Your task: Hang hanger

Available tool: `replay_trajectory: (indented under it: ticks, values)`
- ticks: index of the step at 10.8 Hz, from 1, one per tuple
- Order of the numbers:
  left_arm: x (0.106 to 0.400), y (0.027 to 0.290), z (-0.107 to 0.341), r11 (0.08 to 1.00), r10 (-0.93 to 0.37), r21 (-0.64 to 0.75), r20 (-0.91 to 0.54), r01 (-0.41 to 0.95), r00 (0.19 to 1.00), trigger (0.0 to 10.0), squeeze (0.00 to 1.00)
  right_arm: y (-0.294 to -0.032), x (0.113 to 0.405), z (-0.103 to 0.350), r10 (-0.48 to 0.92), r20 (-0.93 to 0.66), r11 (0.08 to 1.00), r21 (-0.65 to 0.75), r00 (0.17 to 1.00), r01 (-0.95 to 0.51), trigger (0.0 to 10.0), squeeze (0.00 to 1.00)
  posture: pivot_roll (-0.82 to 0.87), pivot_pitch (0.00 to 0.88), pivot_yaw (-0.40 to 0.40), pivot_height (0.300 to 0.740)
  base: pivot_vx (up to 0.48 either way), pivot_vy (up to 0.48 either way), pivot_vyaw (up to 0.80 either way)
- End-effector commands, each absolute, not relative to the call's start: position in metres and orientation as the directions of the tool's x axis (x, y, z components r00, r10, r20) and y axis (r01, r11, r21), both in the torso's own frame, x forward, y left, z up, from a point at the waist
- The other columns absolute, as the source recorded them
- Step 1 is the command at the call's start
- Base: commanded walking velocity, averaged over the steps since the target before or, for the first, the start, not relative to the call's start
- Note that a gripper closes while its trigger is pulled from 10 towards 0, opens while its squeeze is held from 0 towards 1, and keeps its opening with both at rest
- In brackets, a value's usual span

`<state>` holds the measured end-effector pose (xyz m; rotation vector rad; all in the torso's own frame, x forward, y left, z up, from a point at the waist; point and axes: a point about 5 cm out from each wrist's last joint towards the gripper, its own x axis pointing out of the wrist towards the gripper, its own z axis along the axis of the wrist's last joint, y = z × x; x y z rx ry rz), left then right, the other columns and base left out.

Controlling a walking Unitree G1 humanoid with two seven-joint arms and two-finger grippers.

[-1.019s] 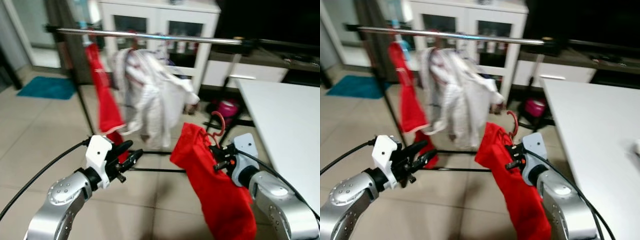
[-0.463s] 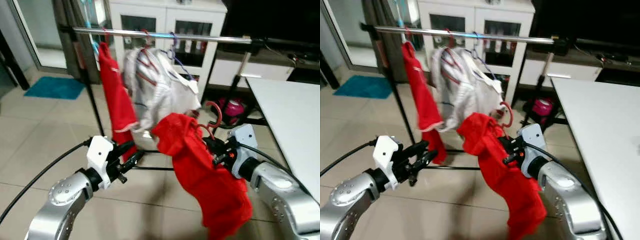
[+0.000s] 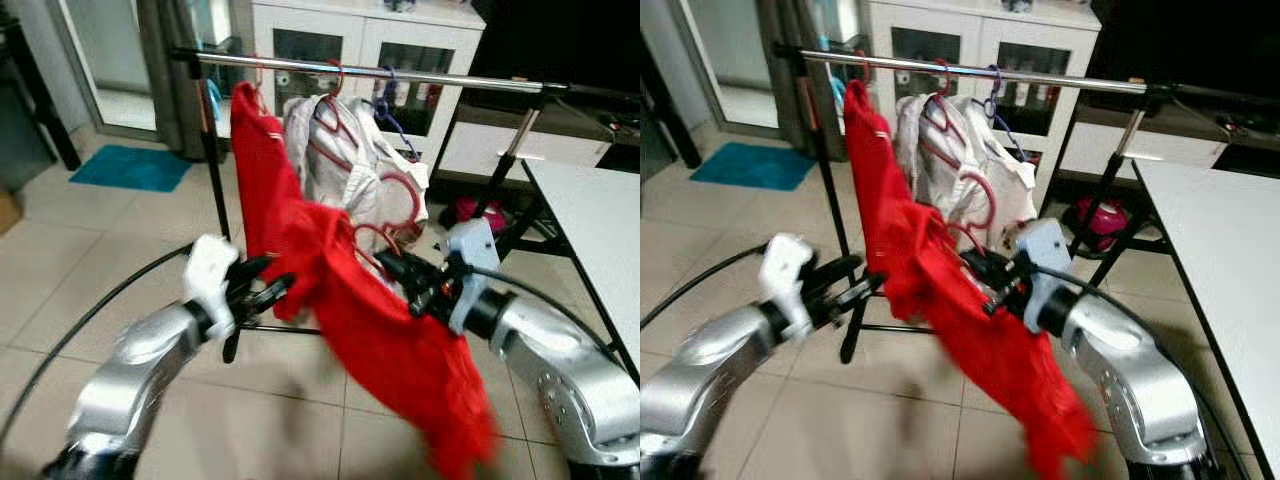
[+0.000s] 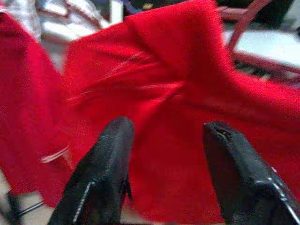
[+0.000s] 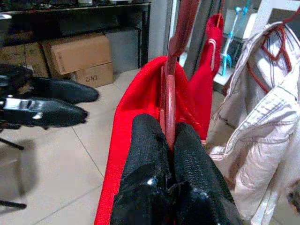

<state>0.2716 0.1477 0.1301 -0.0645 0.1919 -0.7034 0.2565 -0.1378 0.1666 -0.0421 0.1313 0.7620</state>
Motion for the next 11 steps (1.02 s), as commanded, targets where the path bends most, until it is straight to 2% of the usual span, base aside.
replay_trajectory:
  ticks: [1,2,3,4,5,6,7,8,9,10,11]
  values:
    - [0.276,0.143,0.129,0.760,-0.648,-0.189,-0.164,0.622,0.743,10.0,1.00,-0.137,0.260,0.176,0.699,-0.107,0.709,-0.024,0.707,-0.705,10.0,0.00,0.01,0.000,-0.034,0.740,0.000,0.000,0.00]
    - [0.279,0.141,0.131,0.754,-0.653,-0.223,-0.147,0.618,0.743,10.0,1.00,-0.135,0.261,0.178,0.705,-0.102,0.703,-0.037,0.702,-0.710,10.0,0.00,0.01,0.000,-0.034,0.740,0.000,0.000,0.00]
    - [0.283,0.134,0.135,0.716,-0.677,-0.317,-0.099,0.622,0.729,10.0,1.00,-0.131,0.264,0.182,0.713,-0.108,0.688,-0.083,0.693,-0.721,10.0,0.00,0.01,0.000,-0.032,0.740,0.000,0.000,0.00]
    - [0.281,0.122,0.143,0.595,-0.749,-0.456,-0.015,0.662,0.663,10.0,0.69,-0.124,0.268,0.189,0.722,-0.116,0.668,-0.137,0.682,-0.731,10.0,0.00,-0.01,0.000,-0.021,0.740,0.000,0.000,0.00]
    - [0.279,0.116,0.145,0.527,-0.783,-0.511,0.019,0.679,0.622,10.0,0.26,-0.120,0.269,0.192,0.730,-0.118,0.657,-0.154,0.673,-0.738,10.0,0.00,-0.01,0.000,-0.015,0.740,0.000,0.000,0.00]
    - [0.276,0.111,0.147,0.475,-0.818,-0.531,0.029,0.702,0.575,10.0,0.00,-0.115,0.269,0.193,0.738,-0.123,0.643,-0.167,0.663,-0.747,10.0,0.00,-0.02,0.000,-0.003,0.740,0.000,0.000,0.00]
    - [0.280,0.110,0.137,0.532,-0.807,-0.510,-0.063,0.676,0.587,10.0,0.00,-0.112,0.270,0.193,0.743,-0.121,0.636,-0.175,0.658,-0.751,10.0,0.00,-0.02,0.000,0.005,0.740,0.000,0.000,0.00]
    - [0.292,0.113,0.131,0.601,-0.752,-0.510,-0.098,0.616,0.652,10.0,0.00,-0.110,0.270,0.195,0.746,-0.113,0.635,-0.176,0.656,-0.753,10.0,0.00,-0.02,0.000,0.006,0.740,0.000,0.000,0.00]
    - [0.298,0.115,0.135,0.603,-0.732,-0.527,-0.068,0.599,0.678,1.3,0.00,-0.110,0.270,0.196,0.747,-0.109,0.634,-0.177,0.655,-0.753,10.0,0.00,-0.03,0.000,0.014,0.740,0.000,0.000,0.00]
    - [0.300,0.115,0.138,0.594,-0.732,-0.536,-0.048,0.600,0.680,0.0,0.00,-0.110,0.270,0.197,0.747,-0.109,0.635,-0.178,0.656,-0.752,10.0,0.00,-0.03,0.000,0.015,0.740,0.000,0.000,0.00]
    - [0.300,0.113,0.139,0.581,-0.740,-0.547,-0.046,0.602,0.671,0.0,0.00,-0.112,0.270,0.195,0.735,-0.117,0.646,-0.180,0.668,-0.742,10.0,0.00,-0.03,0.000,0.016,0.740,0.000,0.000,0.00]
